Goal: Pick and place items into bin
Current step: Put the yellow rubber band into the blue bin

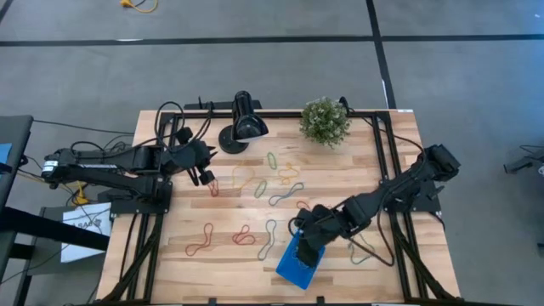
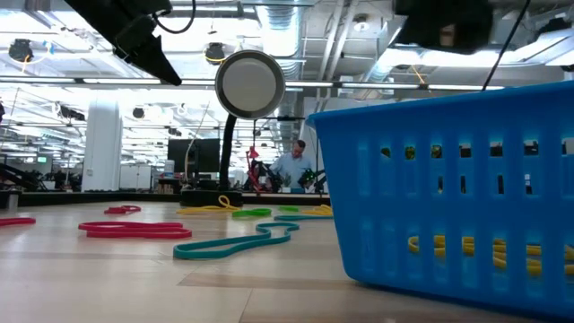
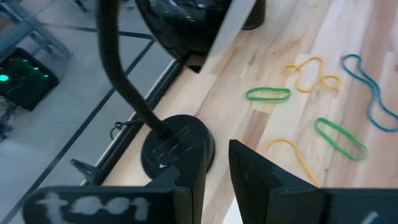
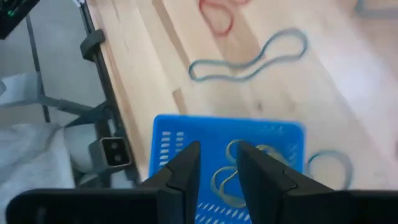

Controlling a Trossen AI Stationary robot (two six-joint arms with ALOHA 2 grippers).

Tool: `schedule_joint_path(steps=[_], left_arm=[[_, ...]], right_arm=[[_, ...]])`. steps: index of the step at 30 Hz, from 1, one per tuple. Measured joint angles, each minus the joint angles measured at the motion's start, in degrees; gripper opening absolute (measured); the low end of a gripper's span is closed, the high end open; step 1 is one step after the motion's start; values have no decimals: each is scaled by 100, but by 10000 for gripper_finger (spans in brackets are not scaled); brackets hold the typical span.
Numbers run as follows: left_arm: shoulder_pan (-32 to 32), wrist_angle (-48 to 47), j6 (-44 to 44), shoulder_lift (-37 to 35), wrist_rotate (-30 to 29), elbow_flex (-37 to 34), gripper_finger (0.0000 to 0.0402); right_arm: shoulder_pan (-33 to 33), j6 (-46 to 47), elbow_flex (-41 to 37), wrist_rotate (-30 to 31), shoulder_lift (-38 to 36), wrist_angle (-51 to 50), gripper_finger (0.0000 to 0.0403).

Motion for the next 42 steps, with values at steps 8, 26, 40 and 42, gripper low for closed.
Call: schedule_joint_path(steps=[8,26,40,42], left_arm=[[0,2,114,0,126,0,61],[2,-252,142,-3,134,-2,61],[2,-333,153,-2,133,-4,61],[2,-334,169,-2,133,-4,61]], right_arm=[[-898,-1970,2,934,-112,-12,98],[-3189,-2751,-7,711,1218,-344,98],[-3514,-3004,-4,255,1829,265,98],[-3495,-3109,17,100,1831,449,98]])
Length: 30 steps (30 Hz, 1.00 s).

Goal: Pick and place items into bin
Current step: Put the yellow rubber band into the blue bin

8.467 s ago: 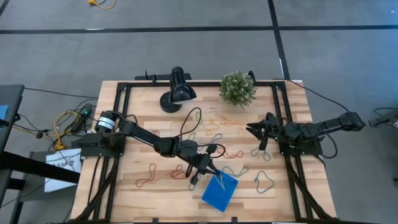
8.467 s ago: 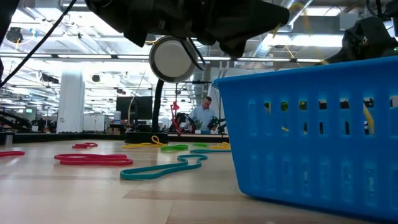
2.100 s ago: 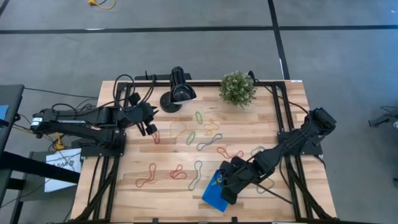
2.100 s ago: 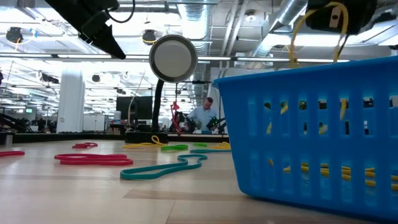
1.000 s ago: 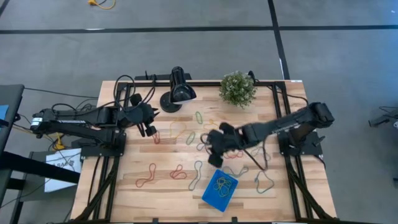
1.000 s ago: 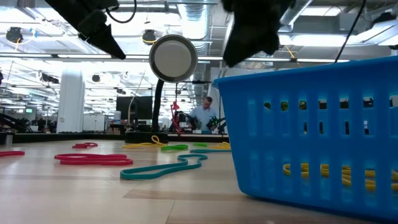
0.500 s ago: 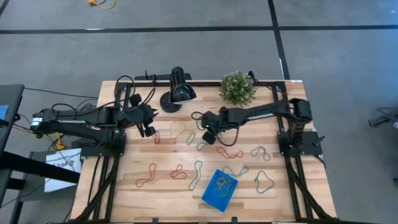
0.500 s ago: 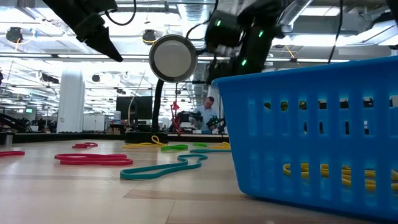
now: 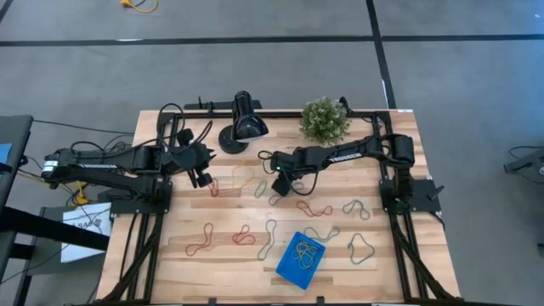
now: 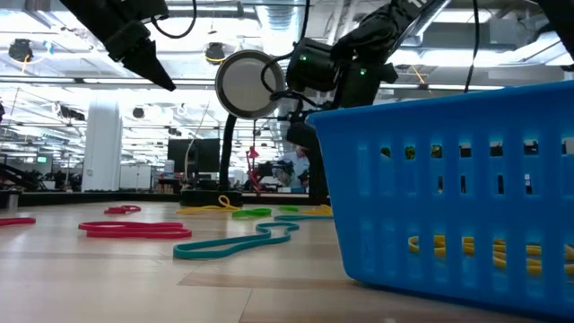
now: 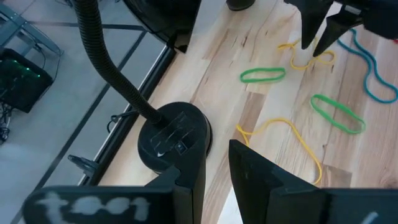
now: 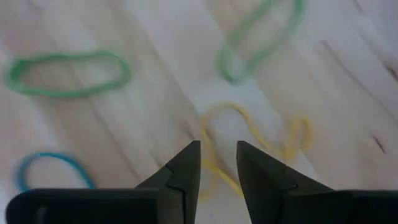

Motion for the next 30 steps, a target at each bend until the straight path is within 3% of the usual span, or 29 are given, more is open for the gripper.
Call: schedule_joint_path(steps=[9,24,30], left_arm=[[0,5,18,0,-2,0,61],[0,7,16,0,-2,0,61],[0,7,16,0,-2,0,61]], right_arm=[[133,-286,-14,-254,139,137,98],[98,-324,-6,17,272,78,96],[27,-179,-9,-33,273,86,46]])
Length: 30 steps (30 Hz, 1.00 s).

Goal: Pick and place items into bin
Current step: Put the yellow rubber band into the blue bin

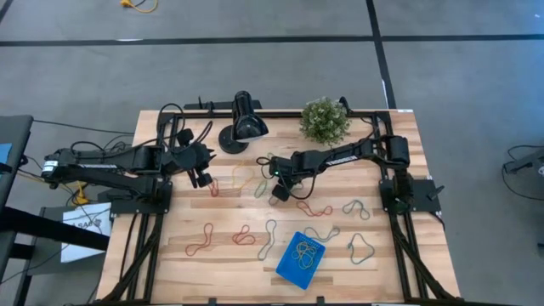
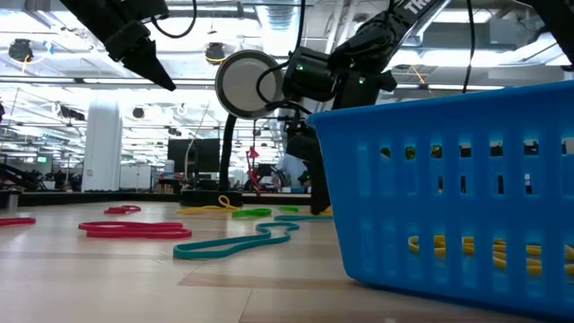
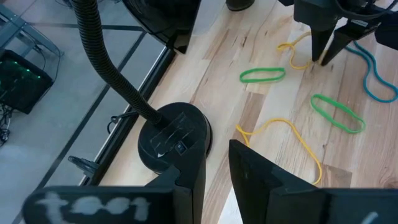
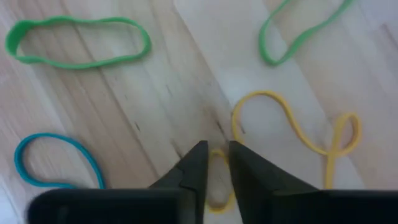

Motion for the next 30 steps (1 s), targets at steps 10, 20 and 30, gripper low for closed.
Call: schedule_joint_path(steps=[10,20,30], left_arm=[[0,0,0,0,0,0,61],[0,0,0,0,0,0,61],[0,0,0,0,0,0,61]], right_arm=[[102,94,-10,111,-30,38,2],[398,96,-17,558,-821,-76,1],[825,234,-13,964,-1808,-464,0]])
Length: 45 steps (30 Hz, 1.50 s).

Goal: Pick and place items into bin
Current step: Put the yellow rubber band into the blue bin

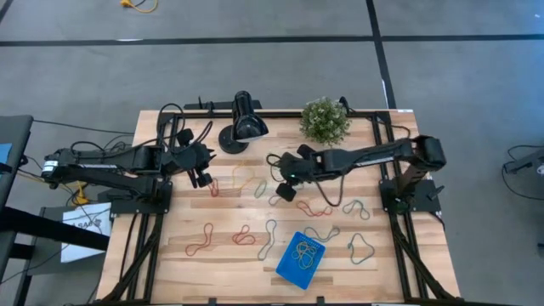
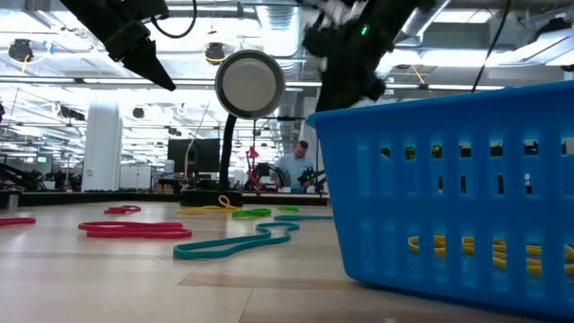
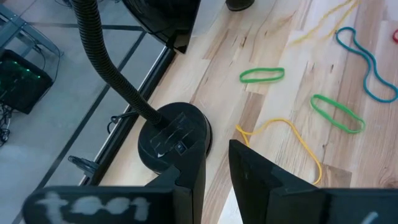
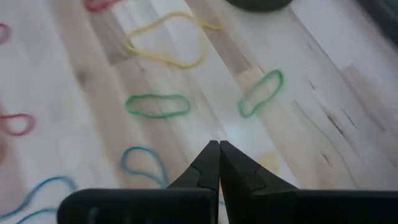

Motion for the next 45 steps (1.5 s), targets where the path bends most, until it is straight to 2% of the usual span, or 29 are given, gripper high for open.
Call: schedule_joint_path(steps=[5,12,17,21,23,29,34,45], left_arm=[[0,0,0,2,0,0,61],[0,0,0,0,0,0,61],[0,0,0,0,0,0,61],[0,0,0,0,0,0,61],[0,3,-3,0,0,0,61],[0,31,-76,0,2,0,61],[0,28,-206,0,4,0,61],[0,26,-211,1,4,0,61]], right_arm=[[554,367,0,78,-778,-258,0],[1749,918,7,149,-1707,-84,0],[2710,1662,7,212,-1848,-88,0],[3237,1999,7,783,-1603,-91,0],[3344,2133,7,927,-1405,-87,0],[3342,2235,7,846,-733,149,0],[3267,2238,7,400,-360,146,0],[3275,2524,7,-244,-278,119,0]])
